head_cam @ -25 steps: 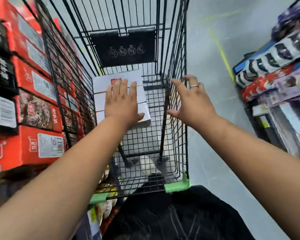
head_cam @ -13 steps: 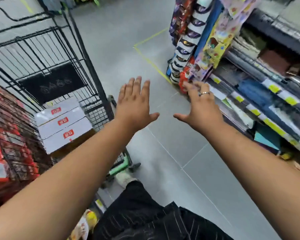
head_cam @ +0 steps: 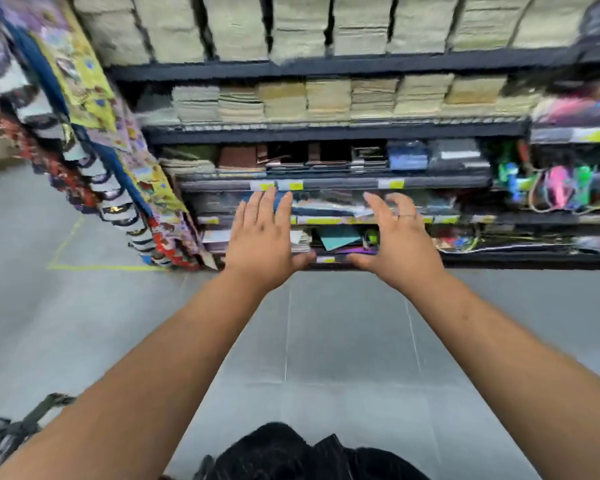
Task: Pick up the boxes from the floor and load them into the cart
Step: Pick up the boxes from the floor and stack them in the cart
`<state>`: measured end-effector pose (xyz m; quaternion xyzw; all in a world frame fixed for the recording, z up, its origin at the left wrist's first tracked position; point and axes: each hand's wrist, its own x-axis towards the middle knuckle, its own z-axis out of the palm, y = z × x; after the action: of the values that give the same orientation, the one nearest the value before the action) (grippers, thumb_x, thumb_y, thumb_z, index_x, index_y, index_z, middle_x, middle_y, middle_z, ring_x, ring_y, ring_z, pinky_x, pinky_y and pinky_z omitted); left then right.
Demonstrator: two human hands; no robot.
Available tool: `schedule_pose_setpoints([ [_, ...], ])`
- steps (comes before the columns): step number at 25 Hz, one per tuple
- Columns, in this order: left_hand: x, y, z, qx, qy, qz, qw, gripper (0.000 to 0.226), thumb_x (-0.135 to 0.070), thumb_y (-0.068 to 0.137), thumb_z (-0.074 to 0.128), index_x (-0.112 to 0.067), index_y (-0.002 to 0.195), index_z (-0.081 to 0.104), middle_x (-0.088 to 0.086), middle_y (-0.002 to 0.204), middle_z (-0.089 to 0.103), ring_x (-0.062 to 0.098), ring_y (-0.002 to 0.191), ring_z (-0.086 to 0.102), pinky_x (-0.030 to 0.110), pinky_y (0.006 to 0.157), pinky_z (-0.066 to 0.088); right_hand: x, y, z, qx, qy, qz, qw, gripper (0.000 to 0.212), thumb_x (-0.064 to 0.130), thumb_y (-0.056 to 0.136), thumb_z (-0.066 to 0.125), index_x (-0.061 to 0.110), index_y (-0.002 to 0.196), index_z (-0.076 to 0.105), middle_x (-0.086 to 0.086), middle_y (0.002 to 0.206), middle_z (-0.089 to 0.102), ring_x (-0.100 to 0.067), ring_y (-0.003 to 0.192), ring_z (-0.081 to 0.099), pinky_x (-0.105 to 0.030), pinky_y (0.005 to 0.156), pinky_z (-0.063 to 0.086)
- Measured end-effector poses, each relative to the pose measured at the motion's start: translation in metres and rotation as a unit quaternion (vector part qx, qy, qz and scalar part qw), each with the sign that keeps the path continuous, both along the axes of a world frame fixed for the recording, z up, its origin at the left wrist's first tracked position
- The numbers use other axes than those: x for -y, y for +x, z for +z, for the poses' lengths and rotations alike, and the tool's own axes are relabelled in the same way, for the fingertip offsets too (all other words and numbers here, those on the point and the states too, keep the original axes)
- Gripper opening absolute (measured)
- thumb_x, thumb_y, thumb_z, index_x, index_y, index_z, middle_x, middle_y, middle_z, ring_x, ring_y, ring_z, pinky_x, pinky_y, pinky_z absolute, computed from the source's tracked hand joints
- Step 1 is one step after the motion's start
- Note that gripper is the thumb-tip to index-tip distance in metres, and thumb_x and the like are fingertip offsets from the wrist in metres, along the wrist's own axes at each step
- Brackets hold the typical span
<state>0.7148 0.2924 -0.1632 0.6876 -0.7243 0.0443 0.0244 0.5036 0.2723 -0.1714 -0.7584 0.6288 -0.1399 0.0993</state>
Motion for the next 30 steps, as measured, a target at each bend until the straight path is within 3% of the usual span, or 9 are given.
schedule_pose_setpoints([
  [9, 0.119, -0.191, 0.0, -0.003, -0.012, -0.239, 0.971, 0.102, -0.074, 0.082, 0.044, -0.017, 0.153, 0.0, 0.011, 0.161, 0.001, 0.03, 0.148, -0.001, 0.044, 0.12, 0.002, 0.013, -0.179, 0.0, 0.01, 0.005, -0.25, 0.968, 0.103, 0.054, 0.067, 0.08, 0.032, 0.15, 0.024, -0.008, 0.149, 0.02, -0.033, 0.126, 0.037, -0.042, 0.105, 0.039],
  [16, 0.204, -0.34, 0.003, -0.016, -0.022, -0.418, 0.908, 0.105, -0.073, 0.078, 0.053, -0.018, 0.153, 0.007, 0.012, 0.16, 0.008, 0.03, 0.148, 0.004, 0.044, 0.12, 0.004, 0.031, -0.279, 0.01, 0.027, -0.005, -0.42, 0.907, 0.102, 0.053, 0.068, 0.079, 0.032, 0.15, 0.021, -0.009, 0.15, 0.022, -0.035, 0.127, 0.037, -0.041, 0.104, 0.038],
  [24, 0.209, -0.531, -0.005, -0.009, -0.035, -0.56, 0.828, 0.106, -0.074, 0.075, 0.056, -0.016, 0.153, 0.013, 0.014, 0.159, 0.014, 0.031, 0.146, 0.012, 0.043, 0.12, 0.008, -0.003, -0.418, -0.002, 0.054, 0.02, -0.557, 0.828, 0.098, 0.052, 0.072, 0.076, 0.035, 0.149, 0.018, -0.006, 0.151, 0.016, -0.032, 0.132, 0.031, -0.041, 0.103, 0.037],
  [30, 0.191, -0.688, -0.015, -0.004, -0.032, -0.586, 0.81, 0.106, -0.075, 0.075, 0.053, -0.013, 0.153, 0.015, 0.016, 0.158, 0.018, 0.034, 0.145, 0.015, 0.044, 0.12, 0.01, -0.03, -0.558, -0.005, 0.051, 0.033, -0.58, 0.812, 0.099, 0.053, 0.072, 0.076, 0.036, 0.15, 0.016, -0.006, 0.153, 0.015, -0.033, 0.133, 0.03, -0.04, 0.105, 0.036],
])
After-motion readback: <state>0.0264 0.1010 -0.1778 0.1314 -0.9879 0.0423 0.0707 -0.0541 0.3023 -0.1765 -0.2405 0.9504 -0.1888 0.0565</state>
